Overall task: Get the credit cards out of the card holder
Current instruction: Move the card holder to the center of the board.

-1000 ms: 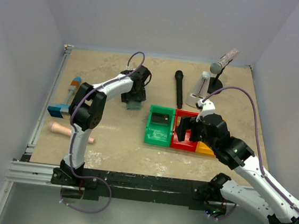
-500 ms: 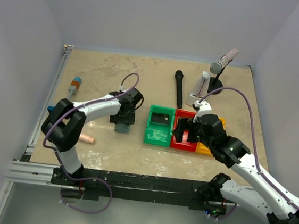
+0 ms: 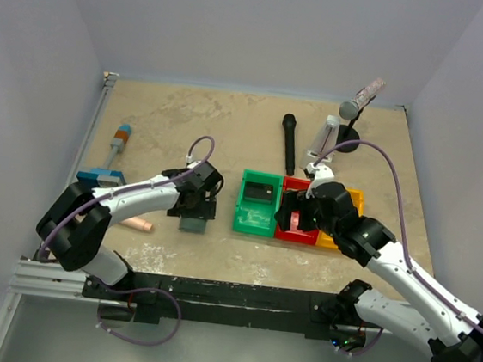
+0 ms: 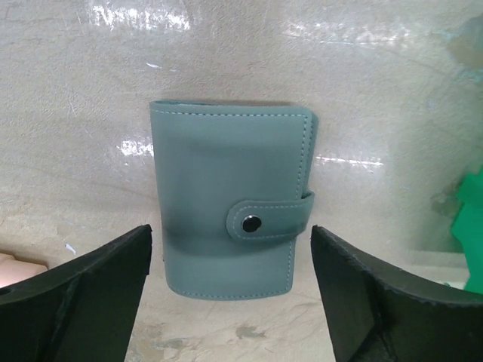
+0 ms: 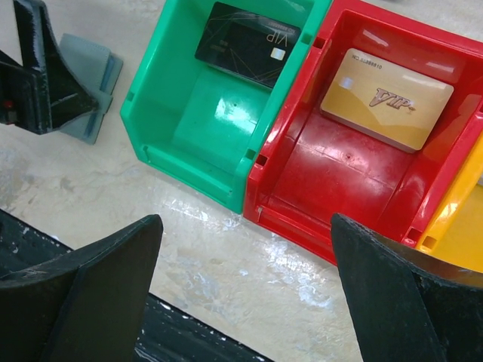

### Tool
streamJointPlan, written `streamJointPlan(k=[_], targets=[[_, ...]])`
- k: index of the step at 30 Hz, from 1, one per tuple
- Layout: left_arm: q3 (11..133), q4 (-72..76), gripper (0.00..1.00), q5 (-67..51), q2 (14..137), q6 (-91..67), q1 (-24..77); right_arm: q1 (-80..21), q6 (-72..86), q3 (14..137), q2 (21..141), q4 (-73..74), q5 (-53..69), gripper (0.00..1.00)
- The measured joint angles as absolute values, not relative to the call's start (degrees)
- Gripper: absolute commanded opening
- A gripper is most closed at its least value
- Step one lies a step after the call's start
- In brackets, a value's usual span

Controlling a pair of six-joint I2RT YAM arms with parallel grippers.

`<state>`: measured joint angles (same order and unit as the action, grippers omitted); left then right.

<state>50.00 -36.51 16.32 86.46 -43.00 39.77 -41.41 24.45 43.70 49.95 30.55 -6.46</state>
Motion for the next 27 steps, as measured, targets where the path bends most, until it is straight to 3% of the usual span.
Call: streamJointPlan(k=[7,15,22,27], targets=[[49.58,-36.45,0.96,15.0,79.92,-43.81,39.77,-41.67,24.56,43.7,52.05,30.57,-6.7,0.93],[43.92,-34.44,0.88,13.56,70.59,-43.92,38.11,-48.01,24.51,44.4,56.14,30.89,-9.85,0.92],[39.86,-29.63,0.84,6.11,70.57,-43.72,28.03,-49.5,26.85,45.28,58.98,29.43,-8.78,0.91],[40.71,-26.48,0.74,2.79,72.49,-43.24,27.29,-49.78,28.69,45.3,60.05,28.08,-7.75,0.91]])
